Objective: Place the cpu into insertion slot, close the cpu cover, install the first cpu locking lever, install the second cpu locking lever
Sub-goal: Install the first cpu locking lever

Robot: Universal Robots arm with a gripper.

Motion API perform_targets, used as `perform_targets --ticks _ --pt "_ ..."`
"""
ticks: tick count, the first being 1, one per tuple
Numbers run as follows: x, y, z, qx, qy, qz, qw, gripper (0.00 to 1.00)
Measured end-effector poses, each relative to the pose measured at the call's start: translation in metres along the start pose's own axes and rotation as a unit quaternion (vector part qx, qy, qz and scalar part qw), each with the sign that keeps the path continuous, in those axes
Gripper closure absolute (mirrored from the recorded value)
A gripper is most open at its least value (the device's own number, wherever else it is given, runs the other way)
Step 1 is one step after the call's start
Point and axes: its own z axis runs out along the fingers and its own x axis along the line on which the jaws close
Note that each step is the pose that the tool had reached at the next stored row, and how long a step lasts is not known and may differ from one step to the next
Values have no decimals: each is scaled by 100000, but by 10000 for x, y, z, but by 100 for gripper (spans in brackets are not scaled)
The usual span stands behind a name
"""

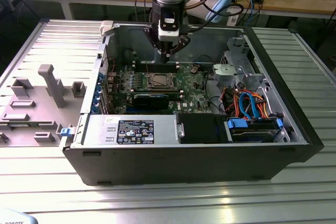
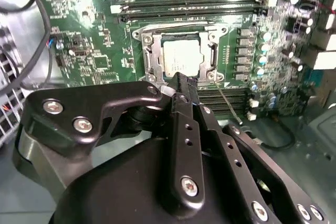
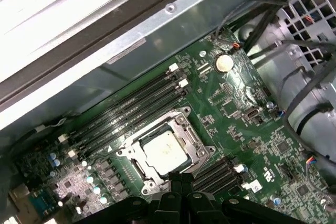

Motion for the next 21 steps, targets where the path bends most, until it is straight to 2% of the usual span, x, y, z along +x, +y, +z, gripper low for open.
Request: perform_targets --ticks 2,5,7,11,12,14,16,17,18,19,21 --pt "0 0 1 -26 -17 -1820 99983 89" --pt "0 0 4 -101 -99 -4182 99912 89" --pt "-2 -2 6 -303 -490 -5776 99831 89" --pt "-1 -2 14 -410 -615 -9984 99498 89" --pt "-1 -2 16 -456 -664 -11591 99323 89" --pt "-1 -1 18 -506 -703 -13299 99108 89" --pt "-1 -2 19 -533 -722 -15351 98811 89" --pt "-1 -2 19 -554 -725 -16553 98616 89" --pt "-1 -2 20 -565 -730 -17190 98507 89" --pt "-1 -2 20 -573 -731 -17668 98423 89" --pt "-1 -2 20 -573 -732 -17804 98398 89"
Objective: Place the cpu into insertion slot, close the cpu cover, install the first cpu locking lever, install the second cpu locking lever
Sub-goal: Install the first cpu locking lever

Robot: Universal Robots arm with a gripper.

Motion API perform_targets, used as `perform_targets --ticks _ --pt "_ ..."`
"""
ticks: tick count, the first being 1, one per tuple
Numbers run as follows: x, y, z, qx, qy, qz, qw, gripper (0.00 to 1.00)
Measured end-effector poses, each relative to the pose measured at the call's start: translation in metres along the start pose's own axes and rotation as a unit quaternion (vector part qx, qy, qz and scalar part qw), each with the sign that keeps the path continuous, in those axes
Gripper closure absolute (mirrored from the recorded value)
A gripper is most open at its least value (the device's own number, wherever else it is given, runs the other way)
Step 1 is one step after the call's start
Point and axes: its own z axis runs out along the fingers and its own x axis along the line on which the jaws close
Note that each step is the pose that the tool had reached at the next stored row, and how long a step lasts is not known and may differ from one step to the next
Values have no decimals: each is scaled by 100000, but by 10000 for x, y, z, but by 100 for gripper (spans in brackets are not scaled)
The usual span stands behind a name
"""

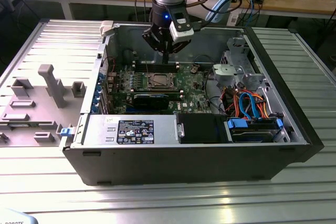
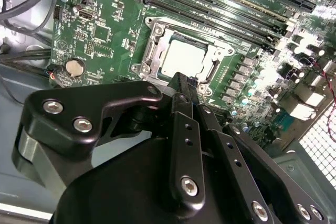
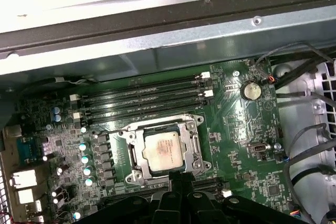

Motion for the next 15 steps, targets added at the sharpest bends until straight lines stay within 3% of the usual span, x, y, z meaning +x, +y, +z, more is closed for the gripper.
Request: perform_targets --ticks 4,7,13,15 --pt "1 -1 3 -9 -1 -601 99998 89" --pt "6 -1 16 -103 -22 -4293 99908 89" --pt "157 -26 32 -223 -44 -4823 99883 89" --pt "158 -27 41 -363 -33 -6351 99797 89"
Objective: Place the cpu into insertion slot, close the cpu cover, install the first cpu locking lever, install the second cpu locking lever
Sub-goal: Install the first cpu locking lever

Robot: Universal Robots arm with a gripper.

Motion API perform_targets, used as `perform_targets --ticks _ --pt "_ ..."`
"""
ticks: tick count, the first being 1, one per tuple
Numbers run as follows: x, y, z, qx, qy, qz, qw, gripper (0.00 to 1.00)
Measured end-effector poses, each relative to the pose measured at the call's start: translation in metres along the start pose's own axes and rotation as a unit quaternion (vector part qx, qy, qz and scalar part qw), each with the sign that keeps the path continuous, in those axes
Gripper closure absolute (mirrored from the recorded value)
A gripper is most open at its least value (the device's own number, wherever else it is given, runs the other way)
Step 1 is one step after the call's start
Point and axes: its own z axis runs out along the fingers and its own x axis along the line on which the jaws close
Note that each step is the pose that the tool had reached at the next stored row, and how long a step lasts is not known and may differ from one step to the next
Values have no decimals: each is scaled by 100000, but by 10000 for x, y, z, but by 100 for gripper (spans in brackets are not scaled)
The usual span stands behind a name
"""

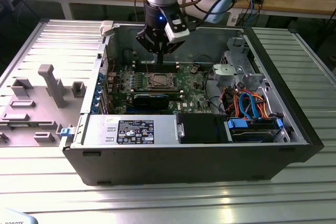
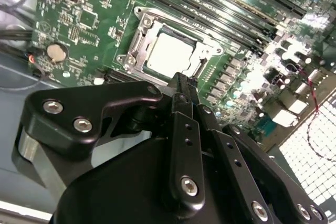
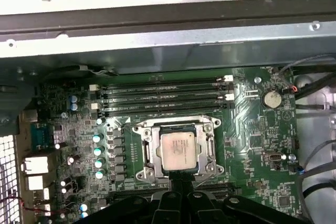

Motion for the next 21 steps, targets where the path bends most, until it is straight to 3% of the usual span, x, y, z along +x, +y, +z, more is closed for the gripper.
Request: perform_targets --ticks 2,6,9,16,21 --pt "5 -1 10 -65 7 -2013 99980 89" --pt "269 -11 25 -111 -423 -2118 99977 89" --pt "377 -16 33 -145 -601 -2132 99975 89" --pt "550 -18 93 -302 -831 -2483 99965 89" --pt "570 46 135 -367 -828 -2535 99964 89"
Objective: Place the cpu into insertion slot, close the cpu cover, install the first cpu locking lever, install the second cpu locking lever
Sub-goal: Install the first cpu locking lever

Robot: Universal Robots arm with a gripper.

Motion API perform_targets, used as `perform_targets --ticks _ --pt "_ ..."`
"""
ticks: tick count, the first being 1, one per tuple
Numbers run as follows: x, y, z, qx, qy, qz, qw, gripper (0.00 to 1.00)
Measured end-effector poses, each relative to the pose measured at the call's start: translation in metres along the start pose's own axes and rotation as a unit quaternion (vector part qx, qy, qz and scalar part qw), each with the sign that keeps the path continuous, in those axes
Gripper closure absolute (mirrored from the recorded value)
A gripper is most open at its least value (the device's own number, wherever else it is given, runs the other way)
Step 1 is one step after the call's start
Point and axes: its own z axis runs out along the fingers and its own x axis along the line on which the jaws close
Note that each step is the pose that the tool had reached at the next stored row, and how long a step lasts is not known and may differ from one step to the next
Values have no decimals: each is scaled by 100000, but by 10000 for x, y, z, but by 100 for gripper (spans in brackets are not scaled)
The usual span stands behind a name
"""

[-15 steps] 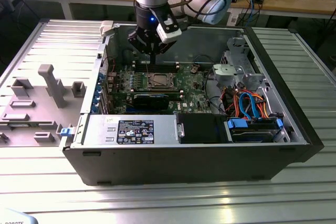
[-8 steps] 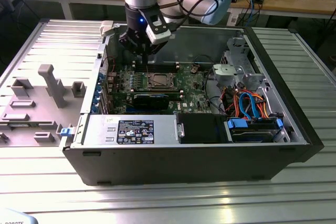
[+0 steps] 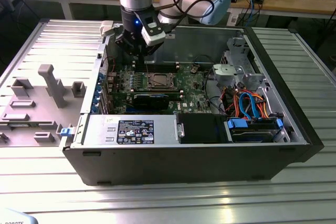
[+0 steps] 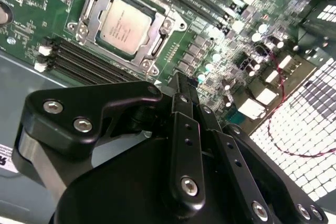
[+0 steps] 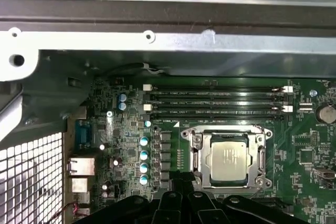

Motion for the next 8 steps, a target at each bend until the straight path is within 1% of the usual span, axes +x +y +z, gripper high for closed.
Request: perform_targets --ticks 2,4,8 --pt "2 32 12 -41 -5 -11 100000 89" --pt "2 110 25 -55 -10 -233 100000 89" --pt "2 225 40 -81 -22 -818 99997 89"
